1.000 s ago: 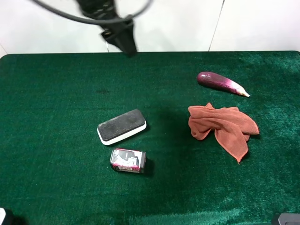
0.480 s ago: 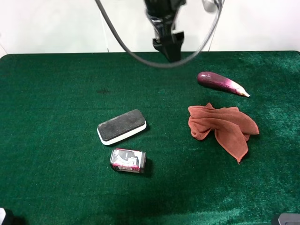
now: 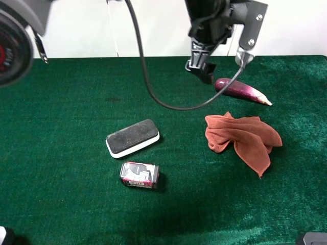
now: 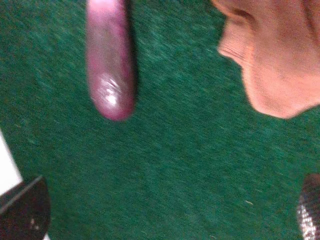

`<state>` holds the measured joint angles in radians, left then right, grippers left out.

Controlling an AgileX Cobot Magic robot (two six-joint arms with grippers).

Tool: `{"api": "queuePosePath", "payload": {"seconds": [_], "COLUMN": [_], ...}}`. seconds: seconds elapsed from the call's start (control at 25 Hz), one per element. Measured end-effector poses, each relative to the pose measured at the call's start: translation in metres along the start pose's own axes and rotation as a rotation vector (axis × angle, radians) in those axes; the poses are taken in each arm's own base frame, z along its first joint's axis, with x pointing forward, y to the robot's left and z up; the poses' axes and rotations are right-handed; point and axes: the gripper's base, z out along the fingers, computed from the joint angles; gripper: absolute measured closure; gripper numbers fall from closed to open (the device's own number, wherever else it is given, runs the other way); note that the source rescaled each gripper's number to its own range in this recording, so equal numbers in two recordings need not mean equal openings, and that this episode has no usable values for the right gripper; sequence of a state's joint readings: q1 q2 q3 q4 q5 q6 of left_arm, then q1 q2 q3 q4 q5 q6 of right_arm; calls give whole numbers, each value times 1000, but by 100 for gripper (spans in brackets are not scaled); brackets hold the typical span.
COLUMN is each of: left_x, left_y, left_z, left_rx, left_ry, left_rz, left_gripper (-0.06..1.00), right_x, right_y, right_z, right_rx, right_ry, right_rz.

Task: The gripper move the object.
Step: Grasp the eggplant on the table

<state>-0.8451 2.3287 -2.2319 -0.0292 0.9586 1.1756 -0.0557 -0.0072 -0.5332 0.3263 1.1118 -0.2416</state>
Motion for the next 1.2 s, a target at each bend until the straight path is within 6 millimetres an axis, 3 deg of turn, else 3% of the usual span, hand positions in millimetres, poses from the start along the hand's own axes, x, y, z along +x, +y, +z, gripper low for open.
{"api": "queuePosePath", "payload": {"seconds": [0.32,0.68,1.04,1.2], "left_x": [-4,3,0,1], "left_y": [-3,-20,-13,-18], "left_z": [43,103,108,121], "left_rx": [-115,-149,-273,-273], "left_ry": [-16,-33,-88,-110], "left_rz": [52,66,68,37], "left_gripper": [-4,-1,1,2], "right_x": [0,0,0,0], "right_y": [0,0,0,0], "right_z": [0,0,0,0], "right_rx": [0,0,0,0], "right_ry": [0,0,0,0], "right_rz": [0,0,0,0]}}
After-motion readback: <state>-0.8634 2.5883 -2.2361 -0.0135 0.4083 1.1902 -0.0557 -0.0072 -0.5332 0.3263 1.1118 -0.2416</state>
